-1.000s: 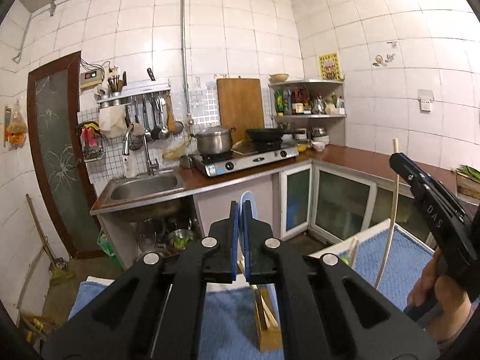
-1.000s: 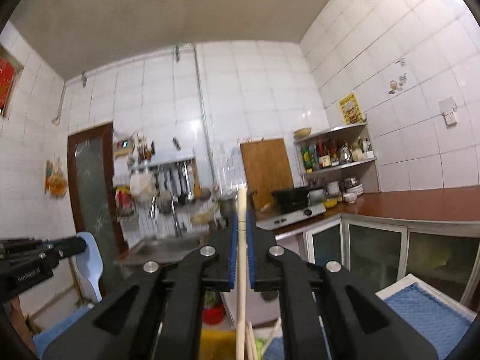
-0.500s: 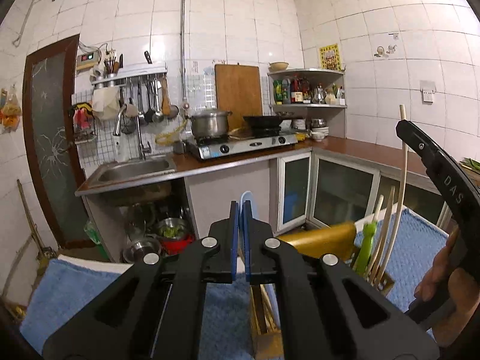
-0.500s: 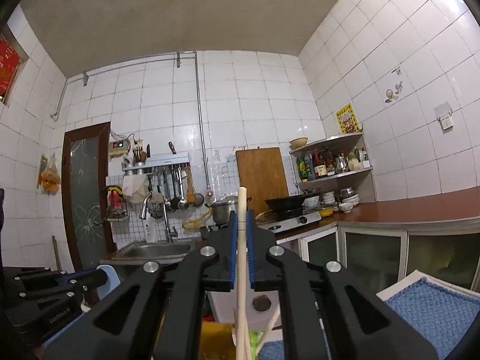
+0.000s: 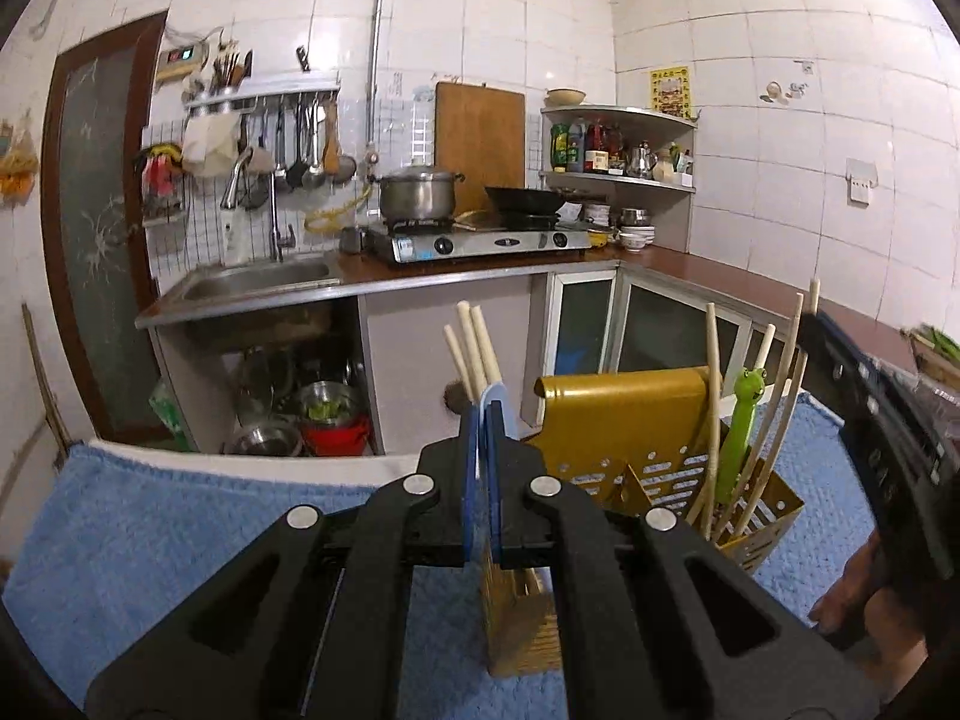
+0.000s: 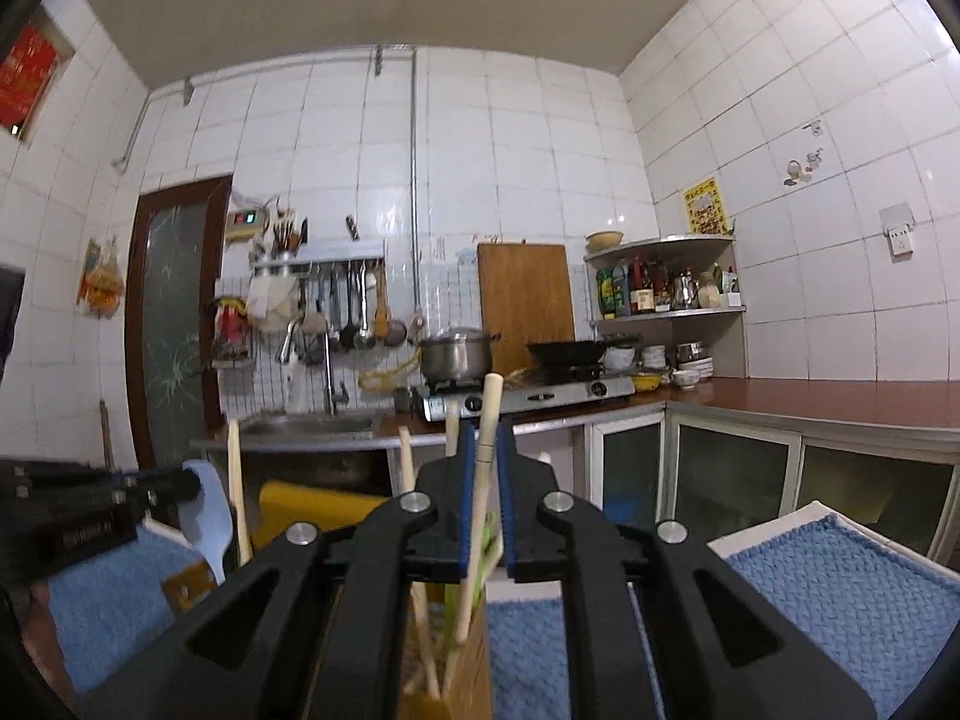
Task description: Organize utensils
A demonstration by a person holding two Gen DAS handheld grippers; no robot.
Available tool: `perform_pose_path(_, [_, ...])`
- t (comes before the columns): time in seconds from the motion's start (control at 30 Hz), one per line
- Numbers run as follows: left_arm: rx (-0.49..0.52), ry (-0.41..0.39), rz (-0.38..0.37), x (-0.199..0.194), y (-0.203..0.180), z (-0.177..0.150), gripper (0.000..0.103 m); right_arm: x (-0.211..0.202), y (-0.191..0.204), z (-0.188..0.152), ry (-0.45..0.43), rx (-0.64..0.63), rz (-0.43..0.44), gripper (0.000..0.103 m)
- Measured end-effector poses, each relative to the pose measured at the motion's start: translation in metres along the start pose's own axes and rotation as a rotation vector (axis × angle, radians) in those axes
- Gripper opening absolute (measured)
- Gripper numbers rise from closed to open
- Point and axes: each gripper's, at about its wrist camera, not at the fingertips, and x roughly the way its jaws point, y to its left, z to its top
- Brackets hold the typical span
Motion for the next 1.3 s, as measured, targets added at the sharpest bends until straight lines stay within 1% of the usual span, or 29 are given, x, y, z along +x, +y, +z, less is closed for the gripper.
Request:
perform_pose_path(0.1, [-0.028,0.017,-0.020,-0.009,0.006,0.002,0.002,-0.003,-0.005,0.003,0.061,0.015,0.016,0.009])
perform_pose_path(0.13, [-0.033,0.019,-0.021,-0.015,0.007,0.004,0.006,-0.003,-0.006,0.004,0.082,0.018,0.019,0.009])
perform_pose_path(0.17, [-0.035,0.018,-0.019,-0.019,0.007,0.006,0.014,-0.004,-0.007,0.006,0.104,0.022,0.025,0.016])
perform_pose_path(0.2, [-0.038,0.015,-0.015,-0.027,0.009,0.008,0.022,-0.005,-0.009,0.010,0.134,0.026,0.025,0.035])
perform_pose_path(0.23, [-0.040,0.011,-0.016,-0.032,0.009,0.010,0.037,-0.007,-0.010,0.013,0.152,0.036,0.026,0.044])
perform_pose_path(0.27, [-0.044,-0.001,-0.011,-0.042,0.011,0.013,0.048,-0.010,-0.012,0.017,0.173,0.042,0.031,0.051])
perform_pose_path(0.33, [-0.045,-0.010,0.006,-0.056,0.014,0.017,0.053,-0.013,-0.011,0.022,0.210,0.031,0.036,0.051])
perform_pose_path(0.37, [-0.043,-0.003,0.008,-0.064,0.016,0.019,0.058,-0.017,-0.011,0.026,0.228,0.022,0.036,0.052])
perform_pose_path(0.4, [-0.044,0.002,0.010,-0.070,0.018,0.021,0.061,-0.021,-0.011,0.027,0.233,0.016,0.033,0.057])
perform_pose_path(0.43, [-0.046,0.002,0.014,-0.076,0.020,0.022,0.069,-0.028,-0.010,0.030,0.232,0.007,0.028,0.060])
perform_pose_path(0.47, [-0.051,-0.013,0.023,-0.087,0.022,0.021,0.078,-0.035,-0.009,0.033,0.226,-0.008,0.021,0.066])
perform_pose_path(0.5, [-0.052,-0.030,0.032,-0.099,0.025,0.020,0.082,-0.042,-0.007,0.034,0.223,-0.025,0.013,0.070])
perform_pose_path(0.53, [-0.051,-0.038,0.036,-0.105,0.026,0.019,0.088,-0.047,-0.005,0.036,0.222,-0.039,0.008,0.072])
perform_pose_path(0.57, [-0.049,-0.047,0.044,-0.115,0.027,0.016,0.091,-0.056,-0.002,0.036,0.219,-0.056,0.003,0.075])
perform_pose_path(0.6, [-0.049,-0.051,0.047,-0.123,0.029,0.014,0.092,-0.063,0.000,0.036,0.215,-0.061,-0.002,0.078])
perform_pose_path(0.67, [-0.049,-0.060,0.055,-0.138,0.031,0.006,0.097,-0.081,0.003,0.035,0.215,-0.066,-0.017,0.084])
perform_pose_path(0.77, [-0.069,-0.068,0.071,-0.159,0.035,-0.009,0.098,-0.106,0.008,0.030,0.221,-0.072,-0.035,0.092])
perform_pose_path(0.9, [-0.098,-0.060,0.084,-0.178,0.038,-0.028,0.098,-0.137,0.015,0.019,0.234,-0.076,-0.043,0.097])
perform_pose_path(1.0, [-0.114,-0.061,0.100,-0.191,0.035,-0.044,0.098,-0.161,0.014,0.009,0.263,-0.037,-0.057,0.099])
perform_pose_path(1.1, [-0.093,-0.055,0.116,-0.204,0.026,-0.060,0.098,-0.176,0.013,0.002,0.290,-0.010,-0.063,0.099])
perform_pose_path(1.23, [-0.032,-0.059,0.148,-0.215,0.010,-0.085,0.098,-0.193,0.015,-0.011,0.291,-0.034,-0.086,0.099])
perform_pose_path(1.3, [-0.031,-0.049,0.147,-0.217,0.006,-0.096,0.098,-0.199,0.017,-0.021,0.291,-0.047,-0.089,0.099])
